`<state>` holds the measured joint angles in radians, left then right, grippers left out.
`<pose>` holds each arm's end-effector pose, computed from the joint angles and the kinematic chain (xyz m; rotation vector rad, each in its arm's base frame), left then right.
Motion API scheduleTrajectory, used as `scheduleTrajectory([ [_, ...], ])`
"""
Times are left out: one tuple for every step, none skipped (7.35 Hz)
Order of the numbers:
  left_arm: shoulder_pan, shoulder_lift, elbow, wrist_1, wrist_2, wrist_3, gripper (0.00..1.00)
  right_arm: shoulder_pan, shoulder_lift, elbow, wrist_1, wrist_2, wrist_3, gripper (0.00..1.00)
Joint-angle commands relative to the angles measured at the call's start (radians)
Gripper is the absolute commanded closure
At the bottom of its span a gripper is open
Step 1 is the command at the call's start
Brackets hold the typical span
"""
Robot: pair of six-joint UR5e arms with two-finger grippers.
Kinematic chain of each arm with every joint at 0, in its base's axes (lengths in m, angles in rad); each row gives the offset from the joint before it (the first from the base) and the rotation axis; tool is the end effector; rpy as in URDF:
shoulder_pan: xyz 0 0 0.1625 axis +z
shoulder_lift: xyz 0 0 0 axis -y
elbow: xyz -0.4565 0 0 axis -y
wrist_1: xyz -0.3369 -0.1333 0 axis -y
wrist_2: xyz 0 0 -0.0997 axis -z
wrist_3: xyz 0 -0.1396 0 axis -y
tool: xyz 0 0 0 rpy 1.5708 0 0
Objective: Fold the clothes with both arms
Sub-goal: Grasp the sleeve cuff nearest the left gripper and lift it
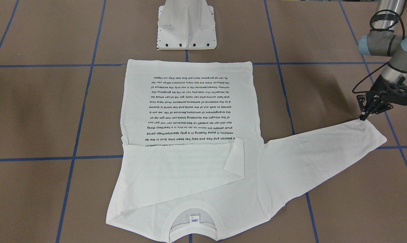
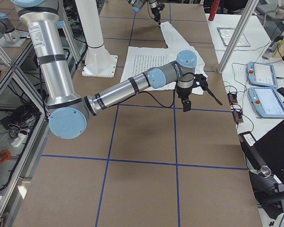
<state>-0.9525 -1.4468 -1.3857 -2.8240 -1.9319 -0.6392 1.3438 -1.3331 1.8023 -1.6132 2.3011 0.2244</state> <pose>0.1801 -0.3980 0.7138 0.5585 0.8187 0.1512 -0.0828 -0.5369 0.5072 0.2363 -0.7920 -0.1582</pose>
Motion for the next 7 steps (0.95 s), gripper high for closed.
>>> scheduleTrajectory([
  [-0.009,-0.010,-0.089,-0.079,-0.005,0.000,1.00,-0.002,-0.001,0.002,-0.001,0.001,0.004,0.00],
  [-0.011,-0.047,-0.126,-0.071,-0.002,-0.005,1.00,-0.002,-0.002,0.003,-0.001,0.001,0.009,0.00],
  [-0.014,-0.106,-0.140,-0.049,-0.007,-0.019,1.00,-0.002,-0.002,0.002,-0.001,0.003,0.010,0.00],
  [-0.021,-0.207,-0.160,0.072,-0.019,-0.034,1.00,-0.002,-0.002,-0.001,-0.001,0.003,0.010,0.00],
  [-0.020,-0.310,-0.189,0.219,-0.019,-0.062,1.00,-0.002,-0.002,-0.001,-0.001,0.003,0.012,0.00],
  [-0.017,-0.446,-0.185,0.332,-0.019,-0.104,1.00,-0.002,-0.003,-0.003,-0.002,0.003,0.012,0.00],
  [-0.008,-0.574,-0.182,0.471,-0.021,-0.166,1.00,-0.002,-0.002,-0.008,-0.002,0.003,0.012,0.00],
])
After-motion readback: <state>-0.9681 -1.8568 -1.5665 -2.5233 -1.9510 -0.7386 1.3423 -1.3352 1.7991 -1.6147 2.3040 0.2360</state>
